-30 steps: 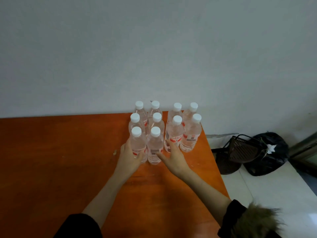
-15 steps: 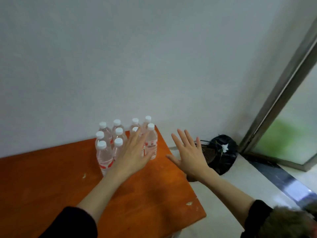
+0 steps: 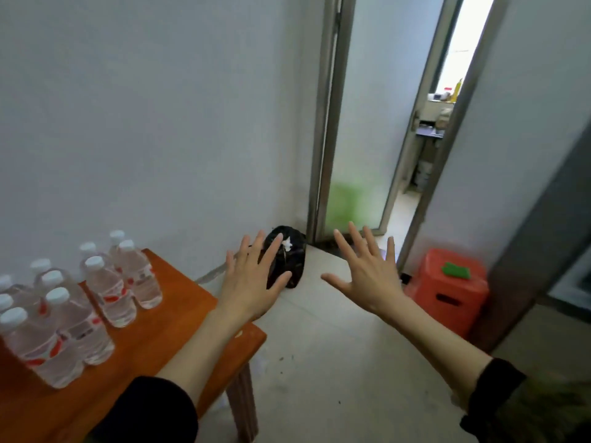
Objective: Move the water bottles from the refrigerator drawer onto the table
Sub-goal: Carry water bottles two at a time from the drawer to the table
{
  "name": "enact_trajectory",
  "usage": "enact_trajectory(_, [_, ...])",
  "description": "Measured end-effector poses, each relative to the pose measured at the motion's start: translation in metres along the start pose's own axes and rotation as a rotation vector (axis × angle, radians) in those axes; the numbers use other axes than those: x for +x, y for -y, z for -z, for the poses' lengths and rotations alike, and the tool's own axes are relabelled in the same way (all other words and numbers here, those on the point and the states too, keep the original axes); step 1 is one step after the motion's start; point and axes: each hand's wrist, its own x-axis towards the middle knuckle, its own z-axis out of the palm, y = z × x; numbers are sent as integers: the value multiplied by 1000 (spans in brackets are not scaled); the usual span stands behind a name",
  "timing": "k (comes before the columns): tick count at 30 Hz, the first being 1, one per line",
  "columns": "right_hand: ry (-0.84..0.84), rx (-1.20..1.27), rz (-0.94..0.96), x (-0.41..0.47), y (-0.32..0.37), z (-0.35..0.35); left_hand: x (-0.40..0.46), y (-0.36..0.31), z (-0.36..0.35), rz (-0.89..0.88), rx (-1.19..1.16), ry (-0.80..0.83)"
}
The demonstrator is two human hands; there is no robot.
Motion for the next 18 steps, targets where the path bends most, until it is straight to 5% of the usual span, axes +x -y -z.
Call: enact_trajectory(18, [-28,-145,-648,-279,-365,77,29,-437,-110,-624,-163,78])
